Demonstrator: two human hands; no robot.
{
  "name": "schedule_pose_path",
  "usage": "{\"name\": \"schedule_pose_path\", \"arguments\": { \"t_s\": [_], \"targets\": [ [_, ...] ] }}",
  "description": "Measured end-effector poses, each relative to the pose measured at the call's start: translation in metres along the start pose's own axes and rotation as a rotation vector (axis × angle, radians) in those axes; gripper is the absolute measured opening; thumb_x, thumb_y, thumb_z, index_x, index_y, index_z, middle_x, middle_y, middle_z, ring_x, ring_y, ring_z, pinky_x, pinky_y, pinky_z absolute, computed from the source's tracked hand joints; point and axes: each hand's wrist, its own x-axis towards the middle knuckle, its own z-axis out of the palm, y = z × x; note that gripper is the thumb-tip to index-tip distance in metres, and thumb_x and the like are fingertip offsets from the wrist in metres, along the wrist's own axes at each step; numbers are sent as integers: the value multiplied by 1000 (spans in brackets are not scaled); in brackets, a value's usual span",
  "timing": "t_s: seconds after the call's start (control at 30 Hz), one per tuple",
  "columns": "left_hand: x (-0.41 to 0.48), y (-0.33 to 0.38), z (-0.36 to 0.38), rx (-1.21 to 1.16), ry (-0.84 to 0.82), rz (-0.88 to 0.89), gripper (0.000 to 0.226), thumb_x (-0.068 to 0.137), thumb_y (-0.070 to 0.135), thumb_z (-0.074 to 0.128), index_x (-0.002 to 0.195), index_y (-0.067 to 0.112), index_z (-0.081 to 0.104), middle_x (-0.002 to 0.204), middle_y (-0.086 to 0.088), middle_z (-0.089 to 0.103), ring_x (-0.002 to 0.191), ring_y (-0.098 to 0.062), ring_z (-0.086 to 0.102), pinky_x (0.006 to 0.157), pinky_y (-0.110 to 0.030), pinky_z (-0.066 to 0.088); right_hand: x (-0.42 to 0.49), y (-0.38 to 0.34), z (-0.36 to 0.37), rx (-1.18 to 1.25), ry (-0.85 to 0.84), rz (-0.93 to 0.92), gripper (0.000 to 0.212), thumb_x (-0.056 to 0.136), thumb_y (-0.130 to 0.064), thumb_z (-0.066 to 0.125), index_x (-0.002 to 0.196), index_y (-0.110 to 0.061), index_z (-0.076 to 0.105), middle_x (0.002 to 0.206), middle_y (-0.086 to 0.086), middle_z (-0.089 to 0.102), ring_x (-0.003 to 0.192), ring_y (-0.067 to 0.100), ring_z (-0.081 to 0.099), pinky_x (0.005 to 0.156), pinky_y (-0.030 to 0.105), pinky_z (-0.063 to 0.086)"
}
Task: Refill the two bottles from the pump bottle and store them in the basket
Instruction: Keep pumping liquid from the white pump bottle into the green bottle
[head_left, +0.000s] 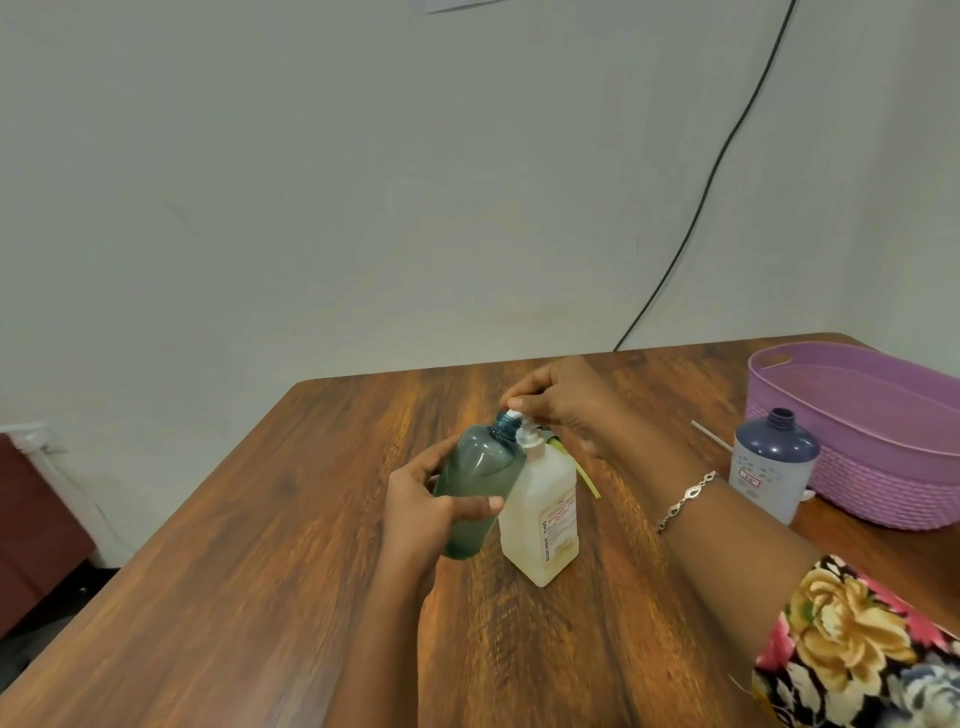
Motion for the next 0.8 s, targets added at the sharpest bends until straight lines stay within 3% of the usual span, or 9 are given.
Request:
{"name": "schedule_pose_path", "arguments": {
  "t_s": [0.2, 0.37, 0.6, 0.8],
  "targets": [
    [-4, -6, 2, -12, -12, -26, 65, 59, -8, 76, 115, 21, 60, 101, 11, 61, 89, -4, 55, 64, -21, 41, -3, 10, 0, -32, 15, -24, 13, 81, 5, 62, 77, -6, 68, 82, 7, 65, 74, 12, 60, 58, 15, 48],
    [-3, -1, 0, -6, -14, -14, 64, 59, -6, 77, 110, 27, 60, 103, 10, 62, 93, -6, 56, 65, -23, 43, -1, 9, -1, 208, -10, -28, 18, 80, 14, 57, 81, 0, 68, 87, 5, 69, 81, 13, 64, 62, 18, 51],
    [2, -6, -2, 10, -11, -17, 63, 58, -6, 77, 109, 28, 60, 107, 7, 63, 97, -10, 56, 70, -27, 45, 0, 17, 4, 41, 26, -130, 24, 81, 9, 59, 74, -11, 72, 86, 7, 70, 88, 18, 63, 82, 32, 54],
    [-1, -9, -1, -10, -13, -36, 67, 58, -6, 77, 117, 21, 61, 109, 6, 62, 96, -7, 55, 66, -25, 43, -1, 18, 2, 65, -18, -90, 24, 82, 7, 59, 76, -11, 72, 88, 8, 70, 92, 22, 64, 81, 33, 54]
  ]
}}
